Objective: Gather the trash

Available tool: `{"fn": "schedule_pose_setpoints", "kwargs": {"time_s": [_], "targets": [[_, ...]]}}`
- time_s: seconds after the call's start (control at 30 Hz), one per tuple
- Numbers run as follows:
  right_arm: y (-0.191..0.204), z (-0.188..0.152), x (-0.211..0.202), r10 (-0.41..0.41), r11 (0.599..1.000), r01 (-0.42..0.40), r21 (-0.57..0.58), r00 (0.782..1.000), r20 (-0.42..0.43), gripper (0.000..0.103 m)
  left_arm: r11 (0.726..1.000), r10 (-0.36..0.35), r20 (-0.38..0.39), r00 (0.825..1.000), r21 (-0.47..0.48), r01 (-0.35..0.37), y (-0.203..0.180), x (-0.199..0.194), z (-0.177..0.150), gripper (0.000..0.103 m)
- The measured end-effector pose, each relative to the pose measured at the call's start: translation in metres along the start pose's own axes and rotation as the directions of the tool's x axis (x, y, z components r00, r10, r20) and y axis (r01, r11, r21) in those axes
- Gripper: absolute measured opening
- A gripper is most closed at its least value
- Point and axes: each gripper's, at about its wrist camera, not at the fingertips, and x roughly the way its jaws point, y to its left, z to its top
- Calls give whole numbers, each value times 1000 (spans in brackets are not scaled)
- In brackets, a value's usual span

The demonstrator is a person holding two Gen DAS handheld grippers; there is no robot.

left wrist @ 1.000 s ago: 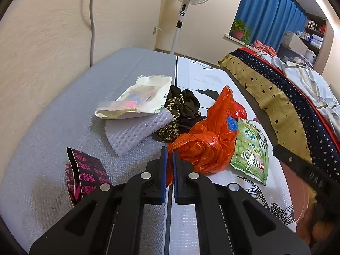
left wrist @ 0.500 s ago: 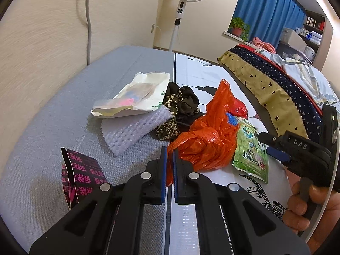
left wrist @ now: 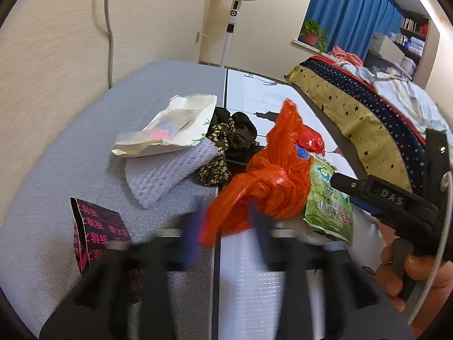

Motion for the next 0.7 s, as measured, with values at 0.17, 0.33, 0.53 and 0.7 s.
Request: {"fn": "schedule_pose_setpoints", "kwargs": {"time_s": [0.17,0.33,0.53,0.7], "targets": [[-4,-2,-13,31,1000,-31,-4,999,10,67,1000,-2,-2,1000,-8,2,-1,4,1,65],[8,-10,-32,30,995,-27,-93,999,34,67,1000,-9,-31,999,-4,9,-3,12,1,65],[30,-27,-41,-11,970,18,-241,999,33,67,1000,-31,-65,997,1,31,-6,14,-1,18],[53,-42,-41,-55,928,68,-365,997,46,67,998,-68,-33,997,-13,67,-3,0,3,5]]}}
